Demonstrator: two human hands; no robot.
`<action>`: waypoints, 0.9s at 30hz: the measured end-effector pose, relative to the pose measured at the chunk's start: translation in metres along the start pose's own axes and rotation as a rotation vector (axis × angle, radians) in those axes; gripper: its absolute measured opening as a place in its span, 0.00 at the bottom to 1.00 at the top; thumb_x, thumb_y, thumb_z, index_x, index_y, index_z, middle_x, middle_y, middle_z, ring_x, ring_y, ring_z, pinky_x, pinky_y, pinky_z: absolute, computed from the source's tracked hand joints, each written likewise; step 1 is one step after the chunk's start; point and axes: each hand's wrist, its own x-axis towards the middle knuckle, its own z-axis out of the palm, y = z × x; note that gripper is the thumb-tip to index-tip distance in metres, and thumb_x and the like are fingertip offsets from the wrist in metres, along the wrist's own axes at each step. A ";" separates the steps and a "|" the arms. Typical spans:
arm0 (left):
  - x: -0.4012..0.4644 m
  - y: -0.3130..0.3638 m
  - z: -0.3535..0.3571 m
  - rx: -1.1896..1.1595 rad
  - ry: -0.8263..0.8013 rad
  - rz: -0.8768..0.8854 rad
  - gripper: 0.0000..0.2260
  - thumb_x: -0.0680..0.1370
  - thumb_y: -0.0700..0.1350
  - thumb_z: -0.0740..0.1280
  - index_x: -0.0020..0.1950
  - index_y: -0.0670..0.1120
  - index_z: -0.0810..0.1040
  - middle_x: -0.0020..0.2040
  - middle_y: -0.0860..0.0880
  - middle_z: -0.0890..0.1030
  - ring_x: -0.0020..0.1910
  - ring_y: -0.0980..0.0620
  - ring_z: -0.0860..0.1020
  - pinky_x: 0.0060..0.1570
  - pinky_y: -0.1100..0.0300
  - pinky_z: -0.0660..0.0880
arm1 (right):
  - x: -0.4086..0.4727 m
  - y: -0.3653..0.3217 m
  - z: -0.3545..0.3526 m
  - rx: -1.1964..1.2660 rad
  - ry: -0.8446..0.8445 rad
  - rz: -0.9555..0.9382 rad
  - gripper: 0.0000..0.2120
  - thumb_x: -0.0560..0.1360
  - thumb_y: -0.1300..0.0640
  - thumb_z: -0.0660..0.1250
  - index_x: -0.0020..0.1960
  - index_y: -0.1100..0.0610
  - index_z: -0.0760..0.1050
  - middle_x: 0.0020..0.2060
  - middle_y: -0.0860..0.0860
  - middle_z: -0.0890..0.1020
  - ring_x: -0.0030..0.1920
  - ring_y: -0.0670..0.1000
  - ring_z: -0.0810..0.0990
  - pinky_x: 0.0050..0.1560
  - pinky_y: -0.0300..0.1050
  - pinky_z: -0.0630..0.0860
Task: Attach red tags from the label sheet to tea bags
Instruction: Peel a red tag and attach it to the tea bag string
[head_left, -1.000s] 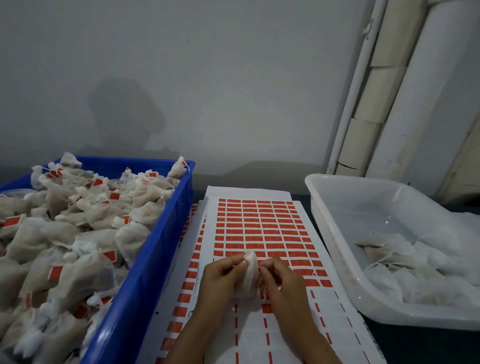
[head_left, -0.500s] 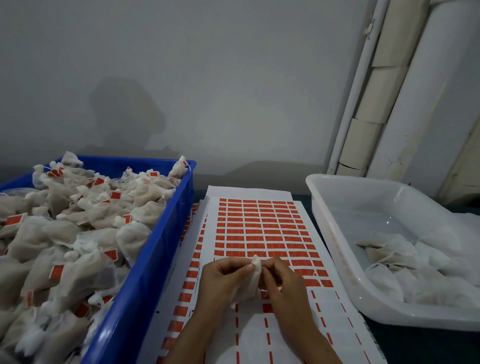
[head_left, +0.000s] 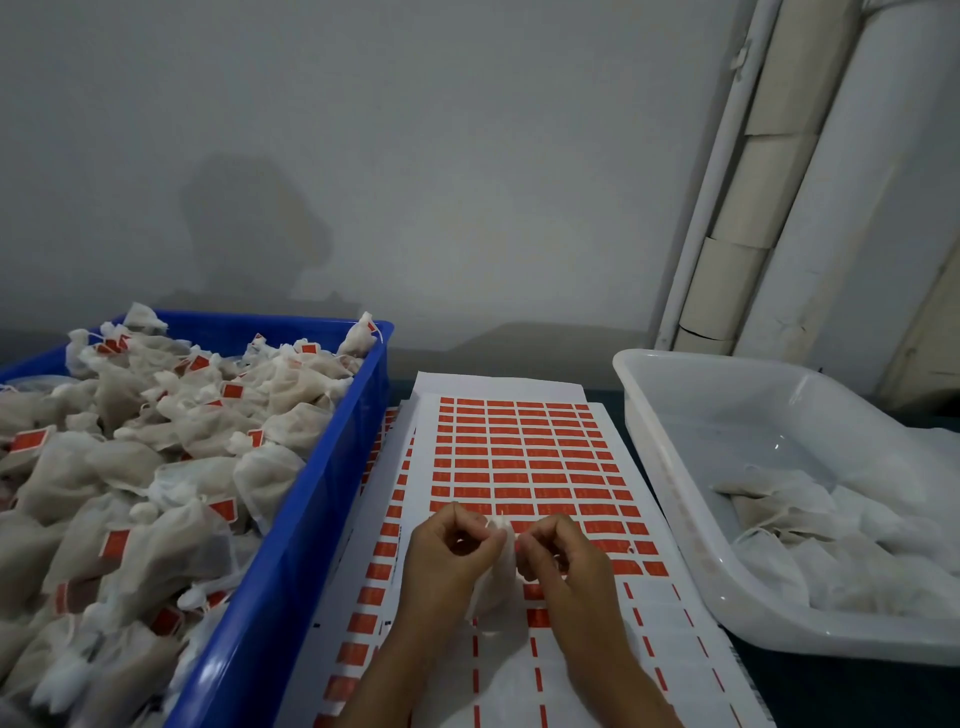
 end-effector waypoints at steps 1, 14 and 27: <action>0.000 -0.001 0.000 -0.008 -0.007 0.010 0.07 0.70 0.39 0.73 0.36 0.47 0.77 0.34 0.54 0.80 0.36 0.54 0.79 0.35 0.72 0.75 | 0.000 -0.001 0.000 0.013 0.006 -0.002 0.06 0.71 0.46 0.61 0.40 0.47 0.73 0.36 0.40 0.80 0.41 0.41 0.80 0.41 0.29 0.76; -0.003 -0.003 0.003 -0.013 -0.022 0.067 0.09 0.69 0.39 0.74 0.42 0.48 0.75 0.39 0.56 0.81 0.42 0.54 0.81 0.41 0.67 0.78 | -0.003 -0.005 0.000 -0.015 0.010 -0.111 0.08 0.70 0.42 0.60 0.39 0.44 0.72 0.37 0.39 0.79 0.45 0.39 0.77 0.44 0.26 0.72; -0.004 -0.004 0.002 0.042 -0.070 0.141 0.09 0.69 0.45 0.74 0.45 0.50 0.76 0.42 0.59 0.82 0.45 0.56 0.81 0.43 0.66 0.79 | -0.002 -0.003 -0.003 -0.072 0.004 -0.110 0.13 0.70 0.43 0.59 0.45 0.49 0.76 0.44 0.40 0.79 0.46 0.44 0.78 0.51 0.31 0.74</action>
